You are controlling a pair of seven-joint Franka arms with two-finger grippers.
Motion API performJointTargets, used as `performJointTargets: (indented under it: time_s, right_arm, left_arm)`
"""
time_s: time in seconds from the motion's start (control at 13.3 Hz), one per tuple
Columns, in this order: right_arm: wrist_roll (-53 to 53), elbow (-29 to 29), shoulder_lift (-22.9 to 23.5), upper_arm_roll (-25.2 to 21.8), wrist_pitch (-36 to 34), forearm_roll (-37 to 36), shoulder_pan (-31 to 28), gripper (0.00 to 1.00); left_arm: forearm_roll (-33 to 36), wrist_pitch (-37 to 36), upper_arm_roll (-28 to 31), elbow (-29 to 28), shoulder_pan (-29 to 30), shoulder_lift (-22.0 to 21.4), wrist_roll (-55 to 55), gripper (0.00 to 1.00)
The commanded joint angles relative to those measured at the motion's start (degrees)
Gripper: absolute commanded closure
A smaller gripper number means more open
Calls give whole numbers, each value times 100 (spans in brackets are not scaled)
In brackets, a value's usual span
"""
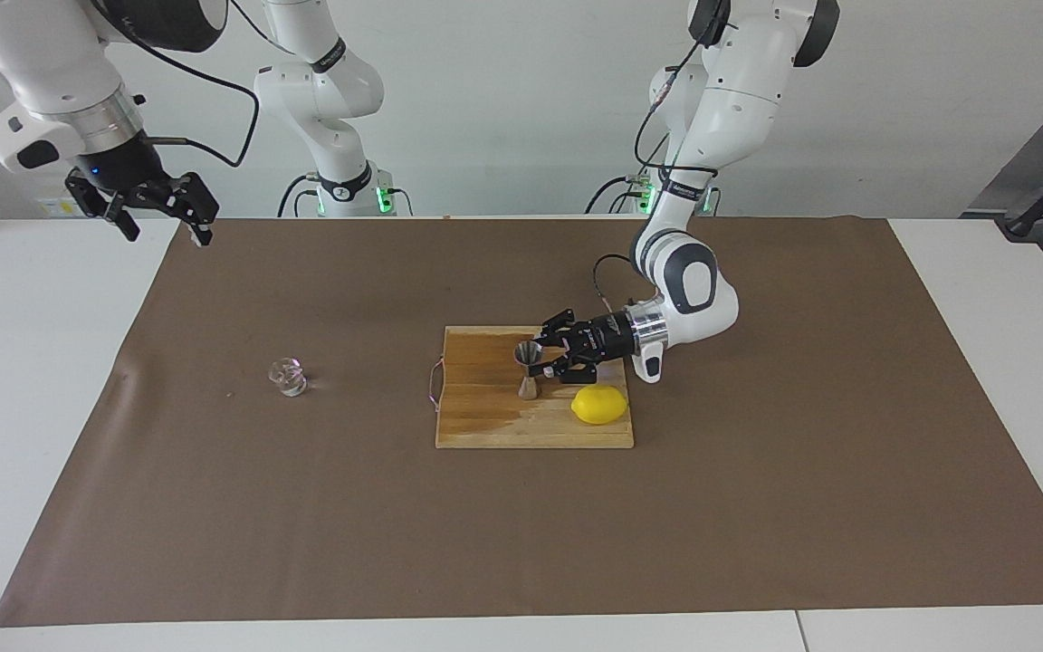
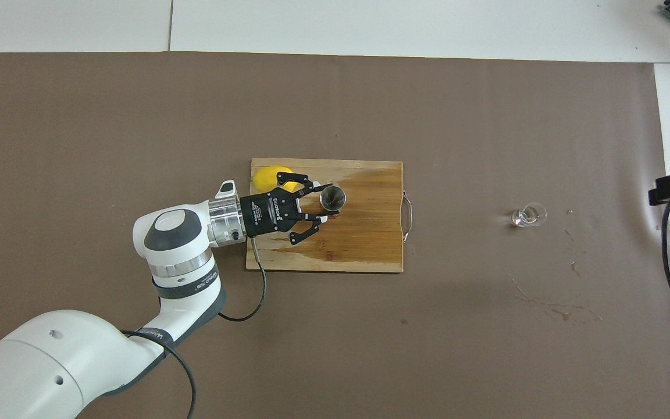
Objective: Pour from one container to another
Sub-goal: 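Lower the metal cup onto the board and open the left gripper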
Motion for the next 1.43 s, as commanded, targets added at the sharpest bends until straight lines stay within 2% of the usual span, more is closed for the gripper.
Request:
performJointTargets:
  time_s: [0.0, 0.38, 0.53, 0.6, 0.83, 1.05, 1.36]
  right_arm:
    - [-152, 11, -15, 16, -1, -66, -62, 0]
    - [-152, 11, -7, 16, 17, -57, -62, 0]
    - [-152, 11, -7, 16, 17, -57, -62, 0]
    - [-143, 11, -7, 16, 43, -66, -70, 0]
    - [-108, 2, 2, 16, 43, -57, -62, 0]
    - [-82, 2, 2, 16, 43, -48, -62, 0]
    - [-82, 11, 81, 16, 70, -22, -70, 0]
  left_arm:
    - [-134, -9, 115, 121, -130, 178, 91, 58]
    - [-134, 17, 150, 139, -130, 214, 91, 58]
    - [-134, 17, 150, 148, -130, 214, 82, 54]
    - [-134, 26, 150, 148, -130, 214, 82, 42]
    - [-134, 44, 150, 148, -130, 214, 82, 26]
    - [-125, 53, 150, 174, -130, 214, 74, 0]
    - [-125, 53, 150, 174, -130, 214, 65, 0]
